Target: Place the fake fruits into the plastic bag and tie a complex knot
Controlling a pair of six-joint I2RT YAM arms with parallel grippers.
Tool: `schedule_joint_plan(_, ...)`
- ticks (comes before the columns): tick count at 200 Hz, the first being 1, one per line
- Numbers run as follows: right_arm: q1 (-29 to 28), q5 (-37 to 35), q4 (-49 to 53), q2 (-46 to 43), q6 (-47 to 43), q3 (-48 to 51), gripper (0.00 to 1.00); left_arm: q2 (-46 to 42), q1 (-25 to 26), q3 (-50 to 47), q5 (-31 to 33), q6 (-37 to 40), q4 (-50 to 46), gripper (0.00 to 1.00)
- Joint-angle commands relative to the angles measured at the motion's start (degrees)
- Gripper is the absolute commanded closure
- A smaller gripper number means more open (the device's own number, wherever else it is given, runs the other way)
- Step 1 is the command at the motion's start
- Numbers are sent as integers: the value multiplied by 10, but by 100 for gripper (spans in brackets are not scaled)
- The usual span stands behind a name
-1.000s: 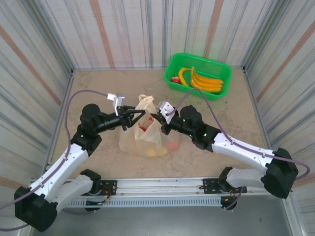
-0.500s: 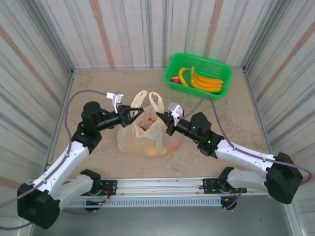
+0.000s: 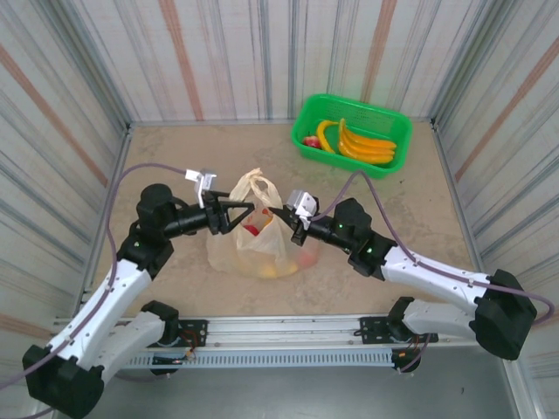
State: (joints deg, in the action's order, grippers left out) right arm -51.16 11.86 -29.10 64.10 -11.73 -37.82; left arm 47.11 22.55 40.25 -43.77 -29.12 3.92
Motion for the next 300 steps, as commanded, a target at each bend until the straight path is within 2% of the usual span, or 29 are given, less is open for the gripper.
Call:
schedule_joint_plan(1, -7, 35, 42, 11, -43, -36, 100, -20, -3, -9, -11, 28, -33, 22)
schedule_joint_plan(69, -16, 84, 85, 67, -74, -84, 100, -4, -2, -10, -22, 13, -39, 19)
schedule_joint_plan(94, -29, 89, 124, 94, -110, -112, 100, -13, -2, -16, -16, 8, -41, 12)
schedule_joint_plan(119, -43, 71, 137, 115, -136, -128, 100, -9, -2, -22, 0, -6, -35, 8)
schedule_joint_plan(134, -50, 57, 138, 126, -149, -136, 100, 3, -1, -18, -4, -14, -31, 2)
schedule_joint_plan(170, -65, 0, 142, 141, -171, -152, 100, 8, 0, -17, -10, -13, -22, 6)
schedule_joint_plan(195, -68, -28, 146, 145, -171, -159, 100, 12, 0, -16, -22, 0, -13, 25)
schedule_joint_plan(233, -68, -49, 160, 137, -168, -157, 100, 8, 1, -18, -49, 32, 9, 64)
schedule_joint_plan(272, -69, -44, 178, 115, -168, -145, 100, -7, 1, -24, -56, 69, 47, 91)
schedule_joint_plan(300, -68, -29, 184, 90, -164, -129, 71, -2, 1, -25, -61, 82, 70, 95)
